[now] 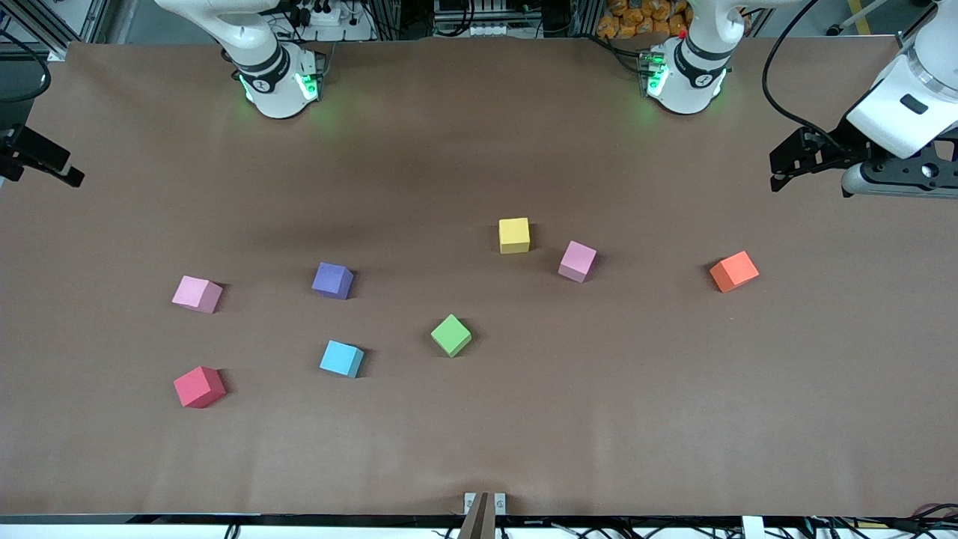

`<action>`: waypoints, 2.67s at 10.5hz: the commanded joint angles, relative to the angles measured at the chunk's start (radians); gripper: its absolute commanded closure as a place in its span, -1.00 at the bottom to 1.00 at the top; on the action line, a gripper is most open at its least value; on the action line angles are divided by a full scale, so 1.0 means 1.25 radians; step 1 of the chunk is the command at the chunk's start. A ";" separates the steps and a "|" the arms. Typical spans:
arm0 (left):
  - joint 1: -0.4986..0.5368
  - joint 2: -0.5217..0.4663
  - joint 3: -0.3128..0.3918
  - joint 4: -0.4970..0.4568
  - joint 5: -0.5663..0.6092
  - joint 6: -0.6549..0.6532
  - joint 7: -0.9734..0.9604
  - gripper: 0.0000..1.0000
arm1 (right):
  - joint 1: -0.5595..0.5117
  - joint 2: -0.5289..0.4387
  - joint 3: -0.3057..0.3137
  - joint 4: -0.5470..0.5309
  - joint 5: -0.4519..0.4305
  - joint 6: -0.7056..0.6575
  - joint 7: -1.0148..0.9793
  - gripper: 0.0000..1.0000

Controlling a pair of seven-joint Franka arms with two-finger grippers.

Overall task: Arrange blocks into number 1
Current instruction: 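Reach the right gripper to the purple block while the left reaches yellow, then grasp the purple block with the right gripper while the left grasps yellow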

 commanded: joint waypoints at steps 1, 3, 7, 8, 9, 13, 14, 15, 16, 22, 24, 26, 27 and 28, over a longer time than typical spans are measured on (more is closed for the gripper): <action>0.001 -0.004 0.002 0.008 -0.019 -0.015 0.017 -1.00 | -0.009 0.004 0.007 0.012 0.006 -0.012 -0.010 -1.00; 0.002 0.001 0.001 0.008 -0.013 -0.015 0.011 -1.00 | -0.002 0.032 0.007 0.009 0.009 -0.012 -0.002 -1.00; -0.012 0.039 -0.031 -0.019 -0.014 -0.014 -0.081 -1.00 | 0.105 0.239 0.007 0.004 0.020 0.166 0.009 -1.00; -0.014 0.045 -0.033 -0.026 -0.020 -0.013 -0.089 -1.00 | 0.127 0.282 0.008 -0.015 0.022 0.237 0.034 -1.00; -0.028 0.059 -0.045 -0.038 -0.022 -0.005 -0.112 -1.00 | 0.154 0.322 0.008 -0.055 0.043 0.339 0.062 -1.00; -0.126 0.180 -0.108 -0.047 -0.023 0.088 -0.312 -1.00 | 0.237 0.381 0.007 -0.182 0.124 0.559 0.194 -1.00; -0.166 0.212 -0.108 -0.047 -0.022 0.109 -0.363 -1.00 | 0.249 0.381 0.007 -0.225 0.124 0.588 0.208 -1.00; -0.209 0.250 -0.108 -0.048 -0.022 0.142 -0.412 -1.00 | 0.253 0.381 0.007 -0.257 0.124 0.598 0.208 -1.00; -0.249 0.295 -0.108 -0.047 -0.018 0.172 -0.466 -1.00 | 0.261 0.382 0.007 -0.273 0.124 0.598 0.208 -1.00; -0.387 0.431 -0.107 -0.104 0.026 0.397 -0.673 -1.00 | 0.297 0.413 0.007 -0.334 0.124 0.646 0.207 -1.00; -0.414 0.444 -0.107 -0.143 0.028 0.454 -0.707 -1.00 | 0.300 0.419 0.008 -0.356 0.124 0.674 0.201 -0.97; -0.413 0.439 -0.107 -0.200 0.030 0.481 -0.707 -1.00 | 0.305 0.427 0.014 -0.356 0.124 0.677 0.201 -0.66; -0.413 0.439 -0.107 -0.210 0.036 0.487 -0.707 -1.00 | 0.306 0.429 0.014 -0.356 0.124 0.680 0.202 -0.47; -0.413 0.446 -0.107 -0.210 0.036 0.495 -0.707 -1.00 | 0.306 0.429 0.015 -0.356 0.124 0.679 0.203 -0.22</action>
